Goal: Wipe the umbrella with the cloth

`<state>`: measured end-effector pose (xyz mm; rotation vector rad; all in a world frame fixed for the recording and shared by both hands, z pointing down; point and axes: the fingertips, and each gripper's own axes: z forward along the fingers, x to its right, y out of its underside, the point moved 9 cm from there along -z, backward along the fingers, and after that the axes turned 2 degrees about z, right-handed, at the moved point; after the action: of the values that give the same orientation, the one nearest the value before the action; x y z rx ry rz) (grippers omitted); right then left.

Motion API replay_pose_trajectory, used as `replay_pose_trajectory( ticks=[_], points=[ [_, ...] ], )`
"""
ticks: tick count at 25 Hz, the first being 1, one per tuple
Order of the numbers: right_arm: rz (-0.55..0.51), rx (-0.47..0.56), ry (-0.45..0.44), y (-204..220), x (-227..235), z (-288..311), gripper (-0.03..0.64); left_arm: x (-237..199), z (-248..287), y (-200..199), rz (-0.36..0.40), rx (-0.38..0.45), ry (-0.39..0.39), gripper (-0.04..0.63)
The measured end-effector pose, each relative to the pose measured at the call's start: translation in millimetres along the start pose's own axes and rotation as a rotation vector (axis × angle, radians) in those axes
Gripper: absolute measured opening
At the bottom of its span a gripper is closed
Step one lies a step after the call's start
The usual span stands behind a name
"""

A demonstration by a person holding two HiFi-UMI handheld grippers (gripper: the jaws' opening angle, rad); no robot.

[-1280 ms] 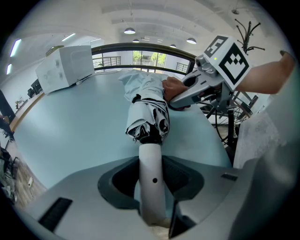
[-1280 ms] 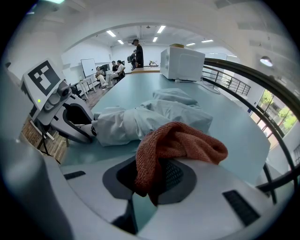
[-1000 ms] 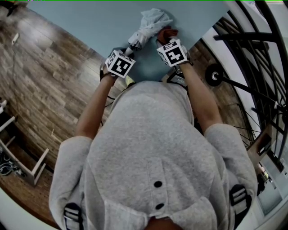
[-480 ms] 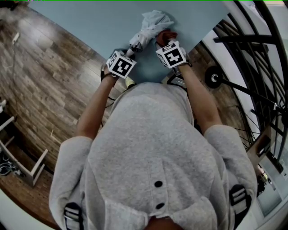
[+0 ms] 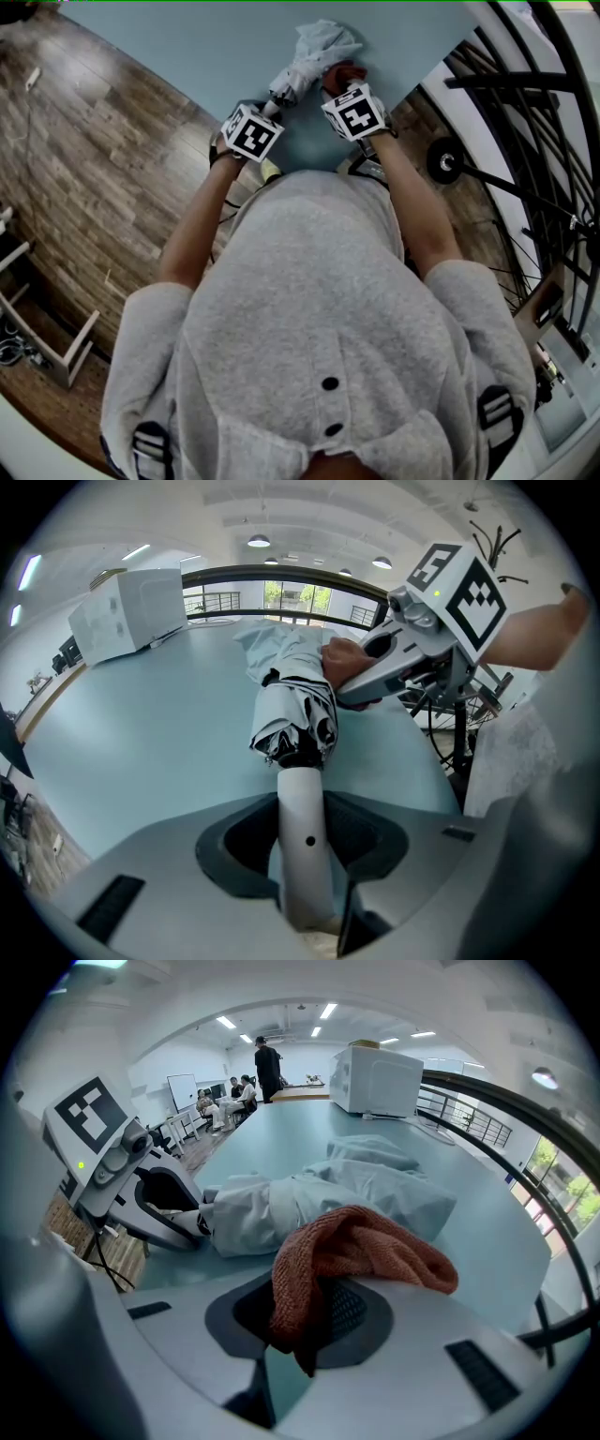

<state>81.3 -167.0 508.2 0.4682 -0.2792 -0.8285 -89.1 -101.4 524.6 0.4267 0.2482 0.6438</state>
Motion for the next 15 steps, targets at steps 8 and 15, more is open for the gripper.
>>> replay_pose_trajectory(
  ticks=[8,15],
  points=[
    [-0.009,0.002,-0.019,-3,-7,2,0.074,0,-1,0,-0.006,-0.005,0.012,0.158],
    [-0.024,-0.011,-0.027,-3,-12,3,0.074,0,-1,0,-0.003,-0.006,0.013,0.158]
  ],
)
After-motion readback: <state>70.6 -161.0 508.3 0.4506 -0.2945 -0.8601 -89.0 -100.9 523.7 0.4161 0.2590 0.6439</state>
